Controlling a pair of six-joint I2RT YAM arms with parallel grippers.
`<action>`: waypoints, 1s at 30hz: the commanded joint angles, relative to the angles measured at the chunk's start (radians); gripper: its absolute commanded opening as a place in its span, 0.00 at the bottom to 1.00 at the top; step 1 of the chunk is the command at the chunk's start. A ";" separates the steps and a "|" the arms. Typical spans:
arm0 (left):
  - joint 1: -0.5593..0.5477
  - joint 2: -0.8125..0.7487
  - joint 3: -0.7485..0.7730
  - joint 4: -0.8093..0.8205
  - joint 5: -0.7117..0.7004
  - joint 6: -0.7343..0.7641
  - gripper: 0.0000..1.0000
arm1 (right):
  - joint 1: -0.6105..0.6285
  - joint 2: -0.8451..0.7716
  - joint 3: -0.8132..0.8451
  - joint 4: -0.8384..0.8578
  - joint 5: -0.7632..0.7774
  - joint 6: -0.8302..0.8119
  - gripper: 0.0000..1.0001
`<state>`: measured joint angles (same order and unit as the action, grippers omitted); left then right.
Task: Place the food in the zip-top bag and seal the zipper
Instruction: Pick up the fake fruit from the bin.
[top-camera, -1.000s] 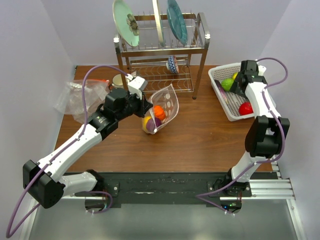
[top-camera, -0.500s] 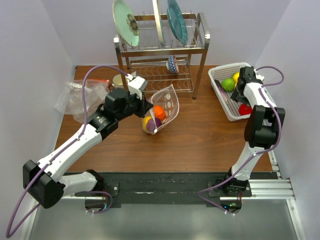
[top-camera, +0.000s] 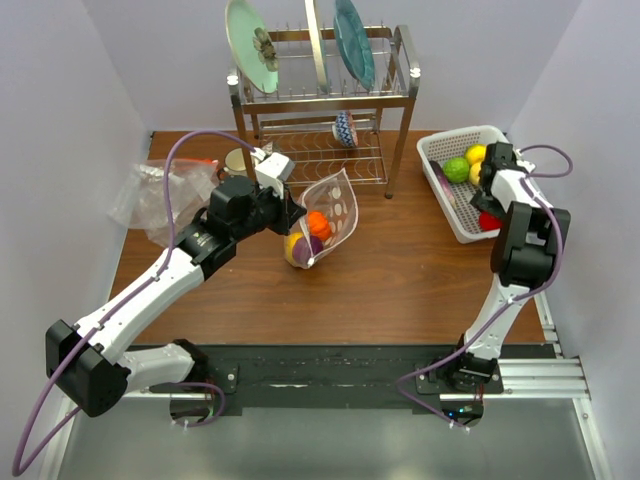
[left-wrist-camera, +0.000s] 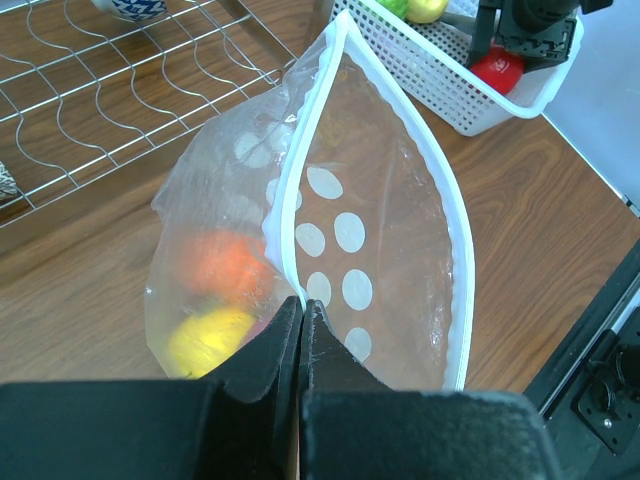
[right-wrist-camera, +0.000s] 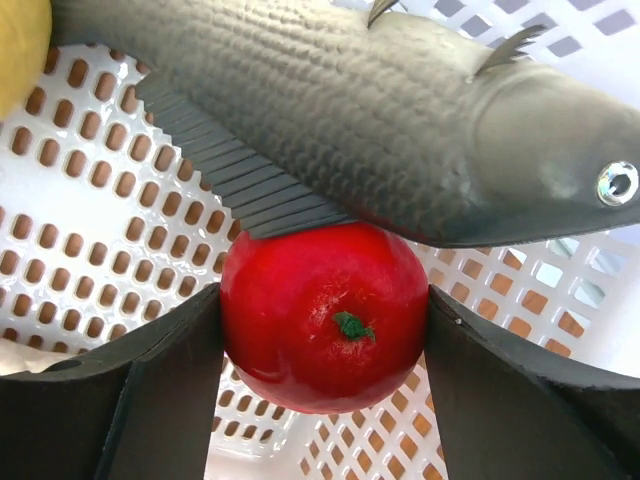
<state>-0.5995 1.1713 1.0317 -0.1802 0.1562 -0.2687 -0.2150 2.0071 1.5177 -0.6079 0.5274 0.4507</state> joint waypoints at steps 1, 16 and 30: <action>0.009 -0.021 -0.002 0.048 -0.004 0.003 0.00 | 0.000 -0.135 -0.042 0.094 -0.039 -0.007 0.57; 0.009 -0.010 -0.002 0.050 -0.001 0.002 0.00 | 0.040 -0.562 -0.180 0.201 -0.679 -0.073 0.52; 0.009 -0.004 -0.002 0.047 -0.004 0.003 0.00 | 0.388 -0.877 -0.346 0.408 -0.989 0.054 0.49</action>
<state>-0.5972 1.1713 1.0317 -0.1802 0.1528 -0.2687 0.1036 1.1603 1.1873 -0.2966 -0.3458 0.4503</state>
